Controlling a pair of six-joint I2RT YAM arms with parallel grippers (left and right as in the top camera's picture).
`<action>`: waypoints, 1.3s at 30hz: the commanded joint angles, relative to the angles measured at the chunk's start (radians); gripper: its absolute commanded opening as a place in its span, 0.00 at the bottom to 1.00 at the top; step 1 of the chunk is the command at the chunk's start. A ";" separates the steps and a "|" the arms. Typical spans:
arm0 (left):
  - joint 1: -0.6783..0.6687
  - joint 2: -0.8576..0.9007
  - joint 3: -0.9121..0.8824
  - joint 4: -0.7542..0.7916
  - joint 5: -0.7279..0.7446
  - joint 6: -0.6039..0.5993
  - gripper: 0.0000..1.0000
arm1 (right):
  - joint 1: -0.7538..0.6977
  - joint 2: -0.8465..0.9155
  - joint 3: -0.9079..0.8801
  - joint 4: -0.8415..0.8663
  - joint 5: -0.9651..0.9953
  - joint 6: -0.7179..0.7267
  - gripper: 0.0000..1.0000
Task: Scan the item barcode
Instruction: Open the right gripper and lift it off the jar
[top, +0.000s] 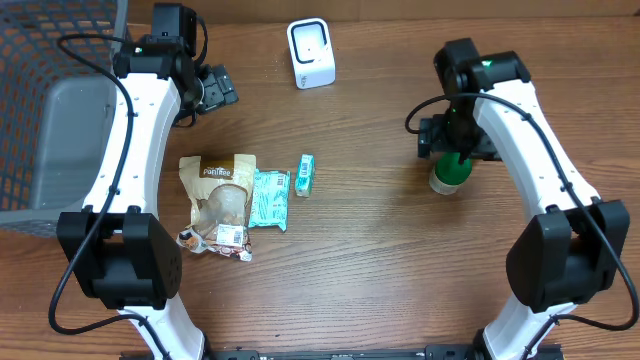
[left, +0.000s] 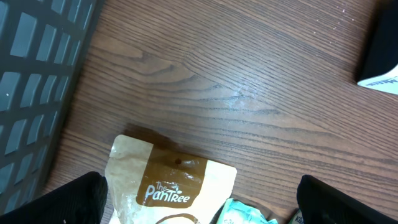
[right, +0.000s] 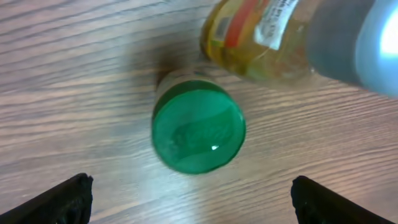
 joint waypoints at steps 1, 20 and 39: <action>-0.001 -0.013 0.019 0.000 0.005 -0.010 1.00 | -0.011 0.003 -0.048 0.043 0.027 0.006 0.99; 0.000 -0.013 0.019 0.000 0.005 -0.010 1.00 | -0.012 0.004 -0.241 0.269 0.053 -0.062 0.85; -0.001 -0.013 0.019 0.000 0.005 -0.010 1.00 | -0.012 0.004 -0.243 0.171 -0.084 0.189 0.69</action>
